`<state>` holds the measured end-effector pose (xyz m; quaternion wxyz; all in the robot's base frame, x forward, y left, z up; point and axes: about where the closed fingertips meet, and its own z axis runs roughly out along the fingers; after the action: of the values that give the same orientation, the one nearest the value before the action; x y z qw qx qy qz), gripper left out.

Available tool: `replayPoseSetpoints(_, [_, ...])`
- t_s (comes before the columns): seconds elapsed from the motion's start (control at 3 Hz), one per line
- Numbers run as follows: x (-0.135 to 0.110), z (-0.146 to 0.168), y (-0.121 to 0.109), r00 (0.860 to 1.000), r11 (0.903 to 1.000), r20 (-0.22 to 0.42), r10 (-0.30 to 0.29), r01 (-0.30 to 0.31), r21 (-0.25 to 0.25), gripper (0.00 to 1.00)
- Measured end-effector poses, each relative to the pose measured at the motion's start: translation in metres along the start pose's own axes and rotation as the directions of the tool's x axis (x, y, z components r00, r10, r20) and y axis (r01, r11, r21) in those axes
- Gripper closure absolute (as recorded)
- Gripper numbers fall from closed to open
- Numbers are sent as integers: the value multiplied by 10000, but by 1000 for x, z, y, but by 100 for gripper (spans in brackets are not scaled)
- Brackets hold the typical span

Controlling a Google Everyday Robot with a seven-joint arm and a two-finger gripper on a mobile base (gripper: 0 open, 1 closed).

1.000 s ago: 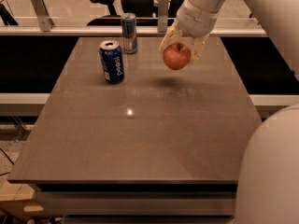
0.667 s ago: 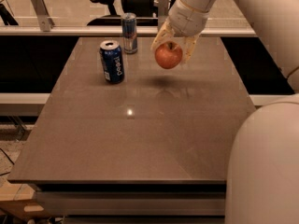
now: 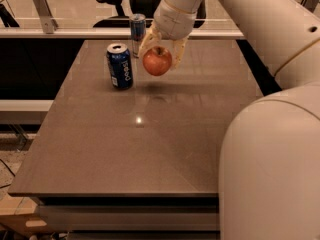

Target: Move apple near pepsi can

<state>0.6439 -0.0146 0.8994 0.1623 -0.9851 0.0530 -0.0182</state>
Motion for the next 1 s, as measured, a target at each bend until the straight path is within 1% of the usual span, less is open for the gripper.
replayPoseSetpoints(0.33, [-6, 14, -16, 9995, 9998, 264, -190, 189, 30, 100])
replayPoseSetpoints(0.67, [-10, 30, -17, 9986, 10000, 523, -61, 61, -4, 100])
replayPoseSetpoints(1.0, [-11, 40, -7, 9972, 9998, 720, 199, -200, 0, 100])
